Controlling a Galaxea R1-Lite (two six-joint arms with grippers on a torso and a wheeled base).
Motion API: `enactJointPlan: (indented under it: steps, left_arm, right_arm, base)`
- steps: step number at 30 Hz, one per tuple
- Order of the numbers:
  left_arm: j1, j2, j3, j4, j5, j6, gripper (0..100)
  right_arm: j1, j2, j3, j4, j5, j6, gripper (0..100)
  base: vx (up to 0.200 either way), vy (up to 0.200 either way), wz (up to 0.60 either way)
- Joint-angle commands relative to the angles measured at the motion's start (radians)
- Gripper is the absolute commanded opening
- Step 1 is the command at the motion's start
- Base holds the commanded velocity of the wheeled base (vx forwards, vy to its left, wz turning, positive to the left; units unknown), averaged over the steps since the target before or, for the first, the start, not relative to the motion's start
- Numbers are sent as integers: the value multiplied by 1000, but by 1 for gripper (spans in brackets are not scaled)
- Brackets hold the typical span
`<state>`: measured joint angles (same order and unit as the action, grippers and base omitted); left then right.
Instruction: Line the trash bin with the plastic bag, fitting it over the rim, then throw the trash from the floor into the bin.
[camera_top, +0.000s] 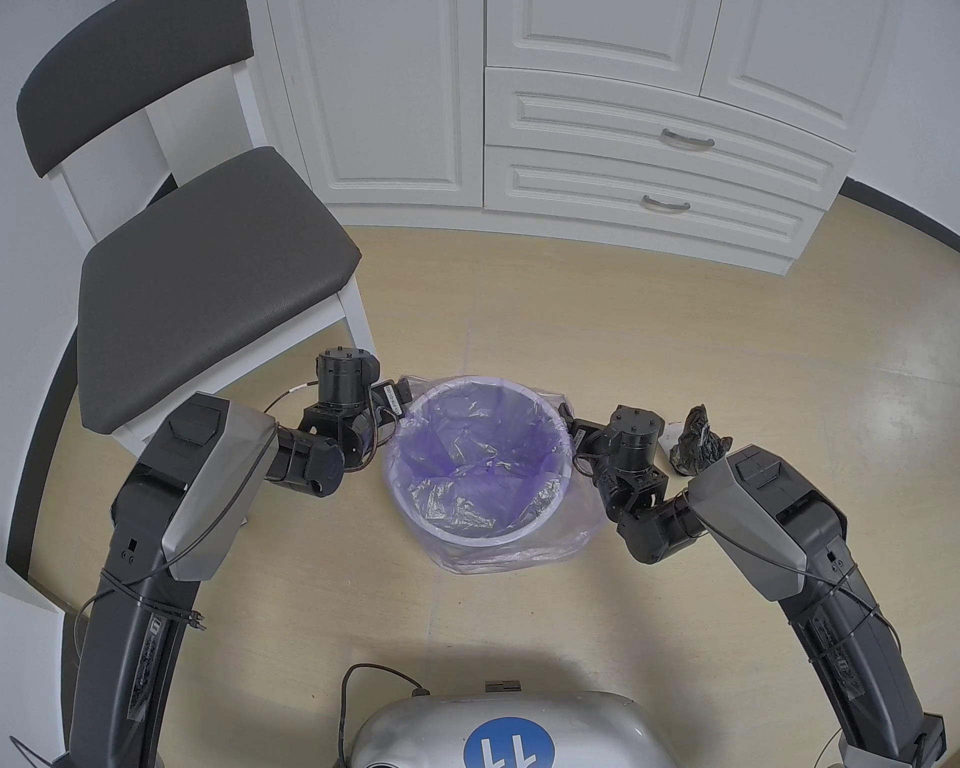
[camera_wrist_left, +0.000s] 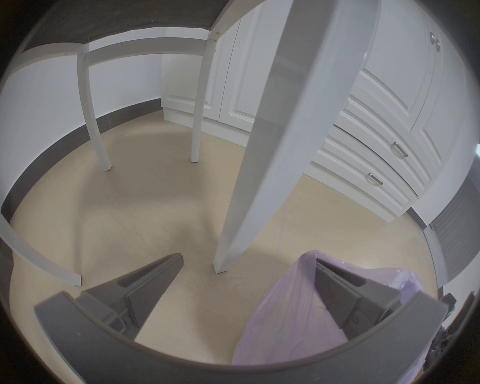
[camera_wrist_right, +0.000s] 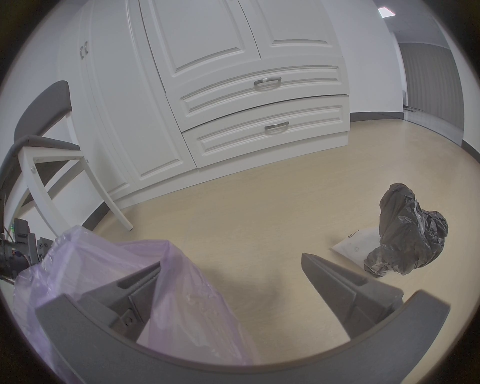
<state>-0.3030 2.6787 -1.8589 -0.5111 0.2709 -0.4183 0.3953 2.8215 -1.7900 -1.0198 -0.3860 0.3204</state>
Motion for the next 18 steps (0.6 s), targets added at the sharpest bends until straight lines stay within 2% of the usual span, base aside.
enactJointPlan:
  steps: [1,6,15,18]
  left_arm:
    - [1,53,-26,32,1,4,100]
    - [5,70,-55,98,1,3,100]
    - [7,69,-54,111,2,3,100]
    - [7,63,-57,111,34,6,100]
  right_arm:
    - [0,16,0,13,-1,-1,100]
    - [-1,24,0,17,-1,-4,100]
    - [0,26,1,17,-1,-4,100]
    - [0,16,1,15,-2,-4,100]
  base:
    - [0,0,0]
    - [0,0,0]
    - [0,0,0]
    - [0,0,0]
